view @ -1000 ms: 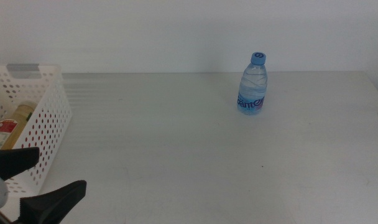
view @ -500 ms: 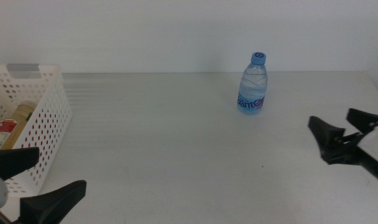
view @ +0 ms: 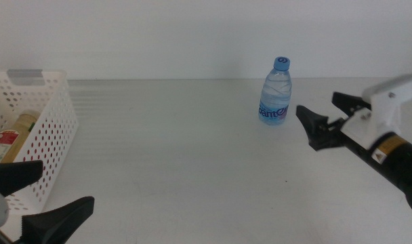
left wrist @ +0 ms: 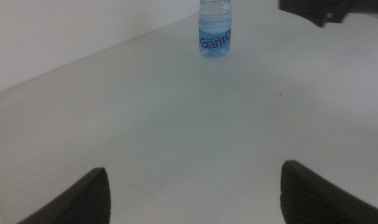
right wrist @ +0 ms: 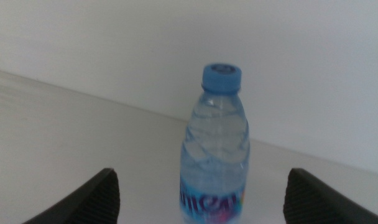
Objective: Use arms to grab the bottles and put them into the dustbin to the left of the table.
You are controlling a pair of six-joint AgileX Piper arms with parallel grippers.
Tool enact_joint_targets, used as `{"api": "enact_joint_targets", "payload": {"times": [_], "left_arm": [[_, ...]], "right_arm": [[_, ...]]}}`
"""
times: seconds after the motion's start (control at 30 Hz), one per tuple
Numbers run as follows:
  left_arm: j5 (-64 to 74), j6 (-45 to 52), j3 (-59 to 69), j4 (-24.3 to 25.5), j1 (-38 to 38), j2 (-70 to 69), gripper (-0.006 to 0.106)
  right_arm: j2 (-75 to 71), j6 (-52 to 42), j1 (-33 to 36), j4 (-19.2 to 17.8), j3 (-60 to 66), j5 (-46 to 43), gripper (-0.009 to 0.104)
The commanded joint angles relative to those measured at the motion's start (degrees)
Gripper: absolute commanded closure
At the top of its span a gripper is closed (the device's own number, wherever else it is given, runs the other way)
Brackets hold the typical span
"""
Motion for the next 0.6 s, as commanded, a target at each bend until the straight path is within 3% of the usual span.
{"api": "enact_joint_targets", "payload": {"times": [0.0, 0.23, 0.57], "left_arm": [[-4.25, -0.88, -1.6, -0.21, -0.45, 0.31, 0.01], [-4.25, -0.88, -1.6, -0.21, -0.45, 0.31, 0.01], [-4.25, -0.88, -1.6, -0.21, -0.45, 0.31, 0.01]], "right_arm": [[0.74, -0.02, 0.23, -1.32, -4.75, -4.77, 0.006], [8.22, 5.44, 0.23, -5.74, -14.09, 0.76, 0.0], [16.87, 5.11, 0.3, -6.58, -28.56, 8.4, 0.0]]}}
